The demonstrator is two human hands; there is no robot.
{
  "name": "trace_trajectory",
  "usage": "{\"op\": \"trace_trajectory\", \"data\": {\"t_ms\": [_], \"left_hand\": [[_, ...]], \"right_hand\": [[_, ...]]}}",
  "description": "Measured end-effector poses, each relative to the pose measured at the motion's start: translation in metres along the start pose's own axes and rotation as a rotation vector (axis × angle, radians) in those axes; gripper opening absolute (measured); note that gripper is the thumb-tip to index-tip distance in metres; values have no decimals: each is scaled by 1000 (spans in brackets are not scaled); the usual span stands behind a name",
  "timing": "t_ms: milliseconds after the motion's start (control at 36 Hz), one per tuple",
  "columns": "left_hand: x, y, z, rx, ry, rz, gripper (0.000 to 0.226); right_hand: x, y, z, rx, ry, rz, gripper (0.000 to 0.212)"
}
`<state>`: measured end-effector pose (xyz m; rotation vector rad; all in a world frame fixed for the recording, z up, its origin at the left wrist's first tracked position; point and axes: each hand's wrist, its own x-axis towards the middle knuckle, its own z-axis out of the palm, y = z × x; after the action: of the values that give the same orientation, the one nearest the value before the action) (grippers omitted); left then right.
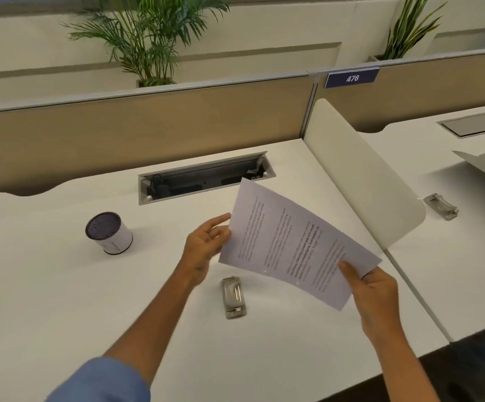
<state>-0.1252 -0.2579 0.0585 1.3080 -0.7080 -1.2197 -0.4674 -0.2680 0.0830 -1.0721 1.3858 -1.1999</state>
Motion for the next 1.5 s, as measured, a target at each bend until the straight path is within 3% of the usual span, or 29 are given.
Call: {"op": "trace_trajectory", "data": {"t_ms": [167, 361, 500, 639, 778, 917, 1167, 1250, 1500], "left_hand": [[18, 24, 26, 293, -103, 60, 31], [18, -3, 47, 236, -11, 158, 31], [11, -43, 44, 312, -8, 97, 30], [14, -44, 46, 332, 47, 131, 28], [16, -52, 46, 419, -3, 128, 27], [29, -54, 46, 510, -48, 102, 31], [89, -26, 88, 735, -180, 198, 24], [110, -23, 113, 777, -218, 197, 26], [155, -43, 174, 857, -338, 115, 40]], "right_hand": [[-7, -2, -4, -117, 21, -112, 15], [-30, 34, 9, -152, 101, -151, 24], [-48, 74, 22, -212, 95, -40, 46], [-48, 72, 22, -203, 142, -47, 36], [-43, 78, 26, -224, 149, 47, 22], [-38, 81, 23, -181, 198, 112, 37], [-16, 67, 14, -62, 263, 260, 30], [-11, 70, 11, -6, 300, 315, 16], [9, 81, 6, 149, 332, 429, 33]]}}
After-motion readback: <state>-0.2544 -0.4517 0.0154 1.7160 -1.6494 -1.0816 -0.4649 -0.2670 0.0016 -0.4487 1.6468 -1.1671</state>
